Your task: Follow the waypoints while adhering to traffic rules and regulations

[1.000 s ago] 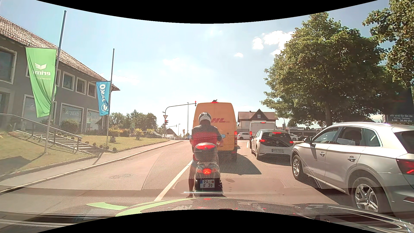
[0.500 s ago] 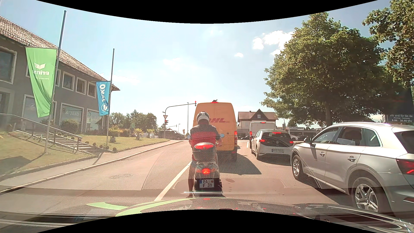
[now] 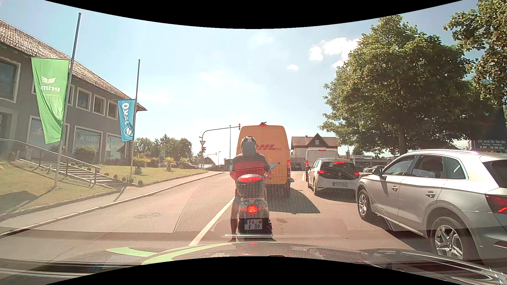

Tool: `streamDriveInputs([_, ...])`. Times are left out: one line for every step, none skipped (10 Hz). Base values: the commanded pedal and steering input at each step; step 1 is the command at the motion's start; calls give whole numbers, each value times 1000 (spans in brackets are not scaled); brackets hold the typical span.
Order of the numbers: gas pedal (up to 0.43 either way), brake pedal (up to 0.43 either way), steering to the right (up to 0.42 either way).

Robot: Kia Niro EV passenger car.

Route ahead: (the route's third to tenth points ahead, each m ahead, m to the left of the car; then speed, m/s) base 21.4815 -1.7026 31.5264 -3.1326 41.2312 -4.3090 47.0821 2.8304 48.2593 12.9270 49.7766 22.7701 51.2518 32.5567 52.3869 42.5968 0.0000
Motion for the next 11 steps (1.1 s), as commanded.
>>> streamDriveInputs([0, 250, 24])
streamDriveInputs([0, 244, 24])
streamDriveInputs([0, 250, 24])
streamDriveInputs([0, 250, 24])
streamDriveInputs([0, 250, 24])
streamDriveInputs([0, 250, 24])
streamDriveInputs([0, 250, 24])
streamDriveInputs([0, 250, 24])
streamDriveInputs([0, 250, 24])
streamDriveInputs([0, 250, 24])
streamDriveInputs([0, 250, 24])
